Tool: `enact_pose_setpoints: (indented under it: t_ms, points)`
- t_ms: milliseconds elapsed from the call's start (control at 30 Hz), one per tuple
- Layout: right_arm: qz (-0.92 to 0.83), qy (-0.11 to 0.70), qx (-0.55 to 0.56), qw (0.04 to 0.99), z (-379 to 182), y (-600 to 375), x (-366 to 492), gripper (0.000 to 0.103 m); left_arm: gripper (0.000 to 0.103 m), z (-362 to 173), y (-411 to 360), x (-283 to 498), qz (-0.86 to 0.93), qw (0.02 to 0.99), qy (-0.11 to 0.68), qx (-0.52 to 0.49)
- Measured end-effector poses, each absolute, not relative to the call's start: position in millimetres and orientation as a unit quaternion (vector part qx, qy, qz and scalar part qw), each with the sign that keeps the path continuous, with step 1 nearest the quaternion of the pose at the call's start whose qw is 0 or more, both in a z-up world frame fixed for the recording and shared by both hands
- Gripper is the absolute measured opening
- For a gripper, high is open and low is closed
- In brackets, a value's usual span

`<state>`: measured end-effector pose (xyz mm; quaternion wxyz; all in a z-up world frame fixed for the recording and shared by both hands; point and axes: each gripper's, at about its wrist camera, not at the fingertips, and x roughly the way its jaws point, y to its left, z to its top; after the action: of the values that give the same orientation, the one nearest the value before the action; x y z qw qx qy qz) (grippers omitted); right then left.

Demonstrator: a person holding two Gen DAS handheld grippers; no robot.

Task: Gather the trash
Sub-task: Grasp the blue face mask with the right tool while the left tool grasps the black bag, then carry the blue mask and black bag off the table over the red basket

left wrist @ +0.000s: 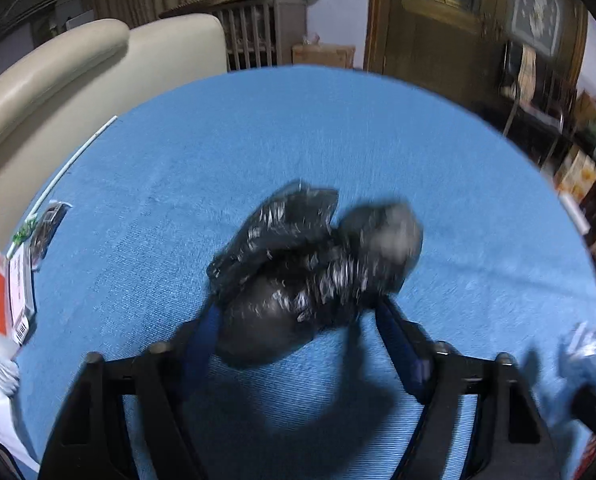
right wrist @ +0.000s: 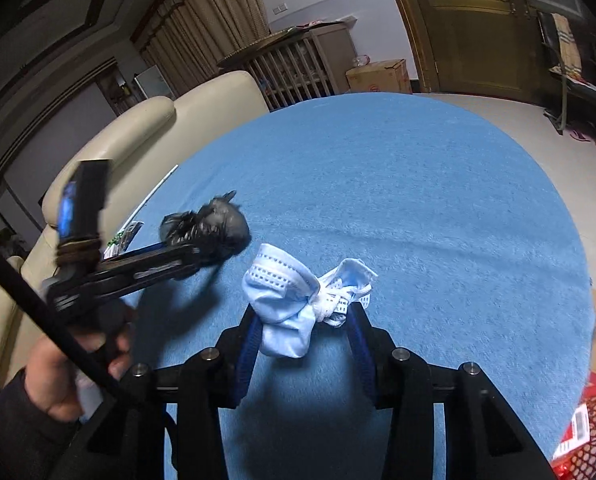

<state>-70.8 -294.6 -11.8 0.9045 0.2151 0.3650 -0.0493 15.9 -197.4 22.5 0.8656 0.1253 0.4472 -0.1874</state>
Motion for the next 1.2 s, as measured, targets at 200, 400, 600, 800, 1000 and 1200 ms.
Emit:
enact_pose_setpoints:
  t_ms: [200, 400, 600, 800, 1000, 1200]
  points:
    - [-0.043, 0.365, 0.217, 0.904, -11.3, -283.2, -79.3, 0.045, 0.024, 31.5, -177.2, 3.7, -0.196, 0.86, 0.461, 0.097]
    - [-0.029, 0.36, 0.207, 0.909, -1.7, -264.9, -88.3, 0.045, 0.023, 44.7, -151.6, -27.1, -0.198, 0.865, 0.455, 0.076]
    - [-0.026, 0.359, 0.203, 0.911, 3.3, -248.1, -102.9, 0.045, 0.023, 49.6, -133.5, -73.5, -0.182, 0.871, 0.452, 0.065]
    - [-0.021, 0.364, 0.202, 0.909, 0.2, -231.3, -123.4, 0.045, 0.022, 50.2, -125.7, -86.4, -0.167, 0.873, 0.455, 0.046]
    - [-0.023, 0.369, 0.2, 0.907, -1.6, -222.1, -144.9, 0.045, 0.022, 51.2, -122.6, -96.0, -0.156, 0.875, 0.457, 0.035]
    - [-0.028, 0.37, 0.2, 0.907, -3.1, -219.7, -156.4, 0.045, 0.022, 55.2, -119.5, -110.3, -0.155, 0.877, 0.455, 0.031]
